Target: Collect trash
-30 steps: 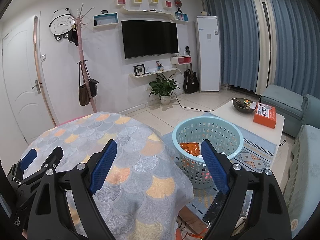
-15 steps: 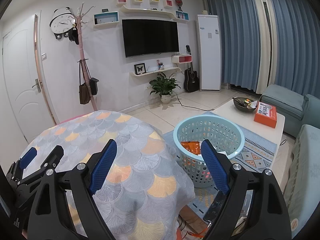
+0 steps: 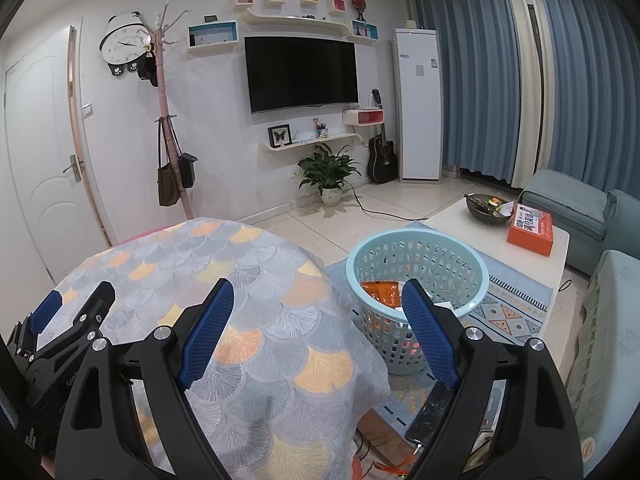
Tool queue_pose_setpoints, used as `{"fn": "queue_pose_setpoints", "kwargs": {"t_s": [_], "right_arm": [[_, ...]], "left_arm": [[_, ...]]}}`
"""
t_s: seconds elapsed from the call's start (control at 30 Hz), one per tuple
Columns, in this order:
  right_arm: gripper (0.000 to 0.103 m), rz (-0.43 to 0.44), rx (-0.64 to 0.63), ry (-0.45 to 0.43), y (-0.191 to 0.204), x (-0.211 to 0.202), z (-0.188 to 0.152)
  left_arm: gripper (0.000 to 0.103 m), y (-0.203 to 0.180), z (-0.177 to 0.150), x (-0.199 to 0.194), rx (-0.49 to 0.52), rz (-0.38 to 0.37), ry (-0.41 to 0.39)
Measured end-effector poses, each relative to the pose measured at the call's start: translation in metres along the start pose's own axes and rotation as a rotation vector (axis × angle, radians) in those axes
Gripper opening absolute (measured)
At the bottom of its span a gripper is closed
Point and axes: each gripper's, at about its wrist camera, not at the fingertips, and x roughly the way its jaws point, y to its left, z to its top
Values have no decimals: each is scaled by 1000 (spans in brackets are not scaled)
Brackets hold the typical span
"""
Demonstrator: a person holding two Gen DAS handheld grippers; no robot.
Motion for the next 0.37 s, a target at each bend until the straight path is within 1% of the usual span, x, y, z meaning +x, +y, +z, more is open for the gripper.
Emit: {"fn": "queue_pose_setpoints", "kwargs": {"t_s": [0.07, 0.17, 0.37], "right_arm": [[82, 1, -1, 1, 0, 0, -1], [82, -2, -7, 1, 1, 1, -1], [82, 1, -10, 0, 0, 0, 1]], "left_arm": [[96, 0, 0, -2, 2, -1, -6], [96, 1, 1, 0, 1, -5, 6], [96, 3, 1, 1, -4, -30, 10]]}}
